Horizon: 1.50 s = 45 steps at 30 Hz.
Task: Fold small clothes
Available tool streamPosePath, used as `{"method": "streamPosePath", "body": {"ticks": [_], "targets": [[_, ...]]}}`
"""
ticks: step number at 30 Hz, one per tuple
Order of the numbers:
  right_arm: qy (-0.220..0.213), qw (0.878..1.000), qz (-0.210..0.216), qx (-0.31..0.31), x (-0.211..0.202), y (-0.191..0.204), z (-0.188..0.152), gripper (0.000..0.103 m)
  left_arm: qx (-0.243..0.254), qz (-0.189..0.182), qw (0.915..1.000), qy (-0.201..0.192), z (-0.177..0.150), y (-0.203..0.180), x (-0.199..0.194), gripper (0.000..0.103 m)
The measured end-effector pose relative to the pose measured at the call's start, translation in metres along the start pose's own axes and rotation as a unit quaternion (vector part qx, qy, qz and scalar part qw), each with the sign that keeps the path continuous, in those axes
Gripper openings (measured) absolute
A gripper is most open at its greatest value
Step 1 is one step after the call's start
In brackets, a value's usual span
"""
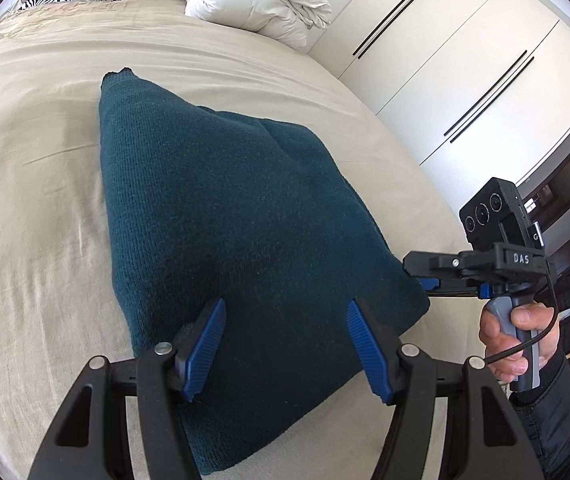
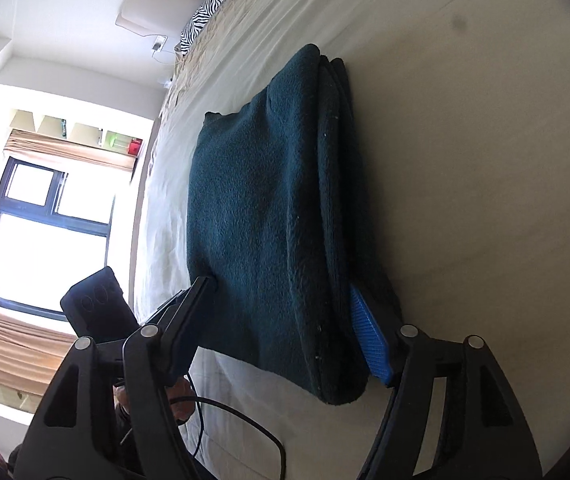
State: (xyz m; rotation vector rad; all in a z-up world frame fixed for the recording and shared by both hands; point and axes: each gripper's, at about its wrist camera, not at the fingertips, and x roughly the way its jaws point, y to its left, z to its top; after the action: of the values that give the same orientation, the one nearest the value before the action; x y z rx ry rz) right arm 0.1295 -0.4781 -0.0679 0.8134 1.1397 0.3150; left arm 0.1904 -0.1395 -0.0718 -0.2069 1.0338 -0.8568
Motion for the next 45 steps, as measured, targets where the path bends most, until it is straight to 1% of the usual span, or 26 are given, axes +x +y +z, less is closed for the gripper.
{"method": "streamPosePath", "body": {"ticks": [1,2,5,7,11,16,18,21,22,24,25,27,29,31,34,35,36,37,38,39,40,41,43,44,45], "targets": [[0.003,1.000,-0.015,-0.004,0.001,-0.002,-0.005,0.037,0.003,0.003,1.0000,0.001,-0.002,-0.001,0.001,0.066],[0.002,1.000,-0.029,0.001,0.005,-0.006,-0.007,0.023,0.006,0.005,1.0000,0.004,-0.004,-0.001,0.002,0.066],[-0.012,0.999,-0.026,0.019,0.001,-0.024,-0.010,0.009,0.011,0.010,0.9999,0.007,-0.008,-0.001,0.008,0.066],[-0.018,0.999,-0.017,0.031,0.002,-0.034,-0.012,0.008,0.016,0.013,0.9998,0.008,-0.012,-0.003,0.007,0.066],[-0.024,0.999,-0.009,0.032,0.004,-0.043,-0.005,0.006,0.024,0.018,0.9995,0.005,-0.022,-0.009,0.002,0.066],[-0.031,0.998,0.034,0.043,0.006,-0.055,-0.008,0.005,0.036,0.026,0.9990,-0.001,-0.035,-0.014,-0.002,0.066],[-0.041,0.997,0.043,0.051,-0.001,-0.056,-0.013,0.006,0.045,0.025,0.9986,0.000,-0.038,-0.019,-0.006,0.066],[-0.057,0.997,0.036,0.042,-0.011,-0.056,-0.020,0.008,0.074,0.037,0.9966,0.000,-0.048,-0.026,-0.010,0.066],[-0.061,0.996,0.036,0.045,-0.014,-0.054,-0.022,0.010,0.082,0.041,0.9958,-0.001,-0.050,-0.028,-0.012,0.066],[-0.075,0.995,0.025,0.054,-0.023,-0.052,-0.025,0.011,0.092,0.042,0.9949,0.000,-0.056,-0.033,-0.016,0.067],[-0.085,0.995,0.012,0.056,-0.030,-0.054,-0.027,0.012,0.094,0.038,0.9948,0.003,-0.059,-0.035,-0.020,0.067],[-0.103,0.993,-0.008,0.049,-0.048,-0.056,-0.028,0.012,0.092,0.015,0.9955,0.013,-0.059,-0.038,-0.030,0.067],[-0.111,0.993,-0.006,0.037,-0.061,-0.050,-0.021,0.012,0.089,-0.010,0.9959,0.006,-0.048,-0.036,-0.043,0.067],[-0.108,0.994,0.021,0.019,-0.067,-0.040,-0.012,0.012,0.076,-0.023,0.9967,-0.014,-0.022,-0.026,-0.053,0.068],[-0.091,0.993,0.071,0.003,-0.058,-0.016,0.012,0.013,0.053,-0.036,0.9972,-0.040,0.030,-0.008,-0.050,0.068],[-0.083,0.993,0.089,-0.004,-0.050,-0.009,0.022,0.016,0.039,-0.040,0.9975,-0.043,0.049,-0.001,-0.045,0.069],[-0.075,0.991,0.107,-0.012,-0.042,-0.001,0.033,0.020,0.021,-0.053,0.9978,-0.032,0.070,0.008,-0.034,0.069],[-0.069,0.990,0.121,-0.016,-0.034,0.006,0.043,0.029,0.003,-0.066,0.9976,-0.020,0.085,0.017,-0.023,0.069],[-0.067,0.989,0.134,-0.016,-0.026,0.011,0.054,0.049,-0.016,-0.067,0.9975,-0.017,0.102,0.025,-0.010,0.068],[-0.064,0.987,0.146,-0.012,-0.012,0.023,0.069,0.061,-0.028,-0.063,0.9976,-0.009,0.116,0.033,0.005,0.068],[-0.062,0.985,0.159,-0.009,-0.002,0.026,0.080,0.069,-0.037,-0.067,0.9971,0.005,0.124,0.041,0.018,0.067],[-0.061,0.984,0.167,-0.004,0.007,0.029,0.090,0.069,-0.050,-0.068,0.9963,0.014,0.130,0.049,0.032,0.061],[-0.050,0.983,0.174,0.002,0.026,0.034,0.108,0.069,-0.083,-0.067,0.9941,0.020,0.137,0.068,0.050,0.052],[-0.042,0.984,0.172,0.002,0.036,0.035,0.116,0.068,-0.095,-0.073,0.9926,0.019,0.137,0.075,0.055,0.047],[-0.033,0.986,0.164,0.006,0.046,0.033,0.122,0.068,-0.105,-0.072,0.9917,0.017,0.136,0.081,0.059,0.042]]}}
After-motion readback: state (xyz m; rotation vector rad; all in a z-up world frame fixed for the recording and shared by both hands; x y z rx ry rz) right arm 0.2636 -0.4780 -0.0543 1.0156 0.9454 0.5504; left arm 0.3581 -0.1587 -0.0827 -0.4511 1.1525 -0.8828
